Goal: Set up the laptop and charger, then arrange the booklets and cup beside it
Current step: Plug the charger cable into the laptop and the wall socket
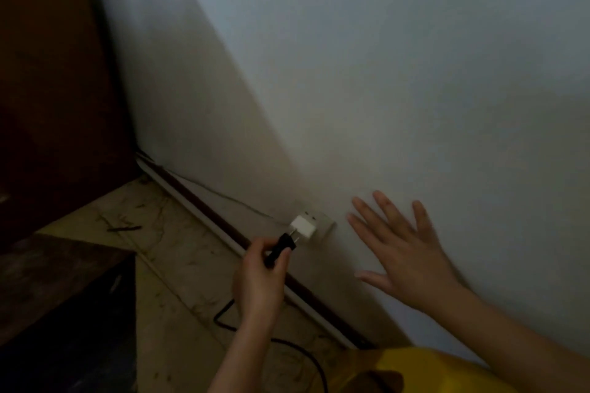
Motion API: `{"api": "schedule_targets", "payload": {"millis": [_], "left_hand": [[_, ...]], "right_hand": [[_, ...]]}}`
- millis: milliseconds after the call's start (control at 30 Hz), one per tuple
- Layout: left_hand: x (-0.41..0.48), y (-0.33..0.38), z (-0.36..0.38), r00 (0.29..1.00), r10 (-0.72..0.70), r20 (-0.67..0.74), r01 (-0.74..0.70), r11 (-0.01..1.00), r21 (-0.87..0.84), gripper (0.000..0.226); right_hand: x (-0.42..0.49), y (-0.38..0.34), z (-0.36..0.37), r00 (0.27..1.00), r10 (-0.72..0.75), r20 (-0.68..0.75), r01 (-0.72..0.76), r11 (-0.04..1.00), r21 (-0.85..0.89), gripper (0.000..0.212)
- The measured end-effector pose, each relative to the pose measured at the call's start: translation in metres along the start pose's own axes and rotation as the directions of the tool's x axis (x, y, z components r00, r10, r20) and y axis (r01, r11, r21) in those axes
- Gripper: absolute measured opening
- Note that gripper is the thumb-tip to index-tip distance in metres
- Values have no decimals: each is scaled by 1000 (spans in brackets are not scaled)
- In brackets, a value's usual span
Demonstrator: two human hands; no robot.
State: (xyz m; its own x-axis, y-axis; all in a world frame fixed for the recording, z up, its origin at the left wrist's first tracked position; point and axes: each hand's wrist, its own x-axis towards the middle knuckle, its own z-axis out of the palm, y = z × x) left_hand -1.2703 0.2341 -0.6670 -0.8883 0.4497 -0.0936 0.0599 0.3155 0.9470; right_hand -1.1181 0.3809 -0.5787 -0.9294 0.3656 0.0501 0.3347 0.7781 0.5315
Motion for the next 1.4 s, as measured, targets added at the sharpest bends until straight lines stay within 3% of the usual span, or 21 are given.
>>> {"api": "schedule_targets", "payload": {"millis": [133,300,633,1100,1233,1400], "left_hand": [[23,-11,6,997,71,-29,-70,996,56,8],[27,-32,19,995,96,-32,-95,995,35,11],[30,-43,20,990,141,-24,-138,985,101,13],[30,-39,35,973,228,-25,-219,956,194,15],[32,-40,41,971,235,-34,-224,955,195,15],[34,-40,42,964,262,-57,-243,944,221,15]], "right_hand": [[8,-18,14,998,56,-36,-56,998,-4,91],[8,-18,19,999,16,-46,-22,993,-120,109],[6,-12,29,989,-27,-148,1,985,-170,113],[5,-8,28,992,-29,-121,6,982,-187,113],[3,-10,24,999,0,-40,-11,961,-276,109],[6,-13,25,999,-6,-37,-6,948,-319,102]]}}
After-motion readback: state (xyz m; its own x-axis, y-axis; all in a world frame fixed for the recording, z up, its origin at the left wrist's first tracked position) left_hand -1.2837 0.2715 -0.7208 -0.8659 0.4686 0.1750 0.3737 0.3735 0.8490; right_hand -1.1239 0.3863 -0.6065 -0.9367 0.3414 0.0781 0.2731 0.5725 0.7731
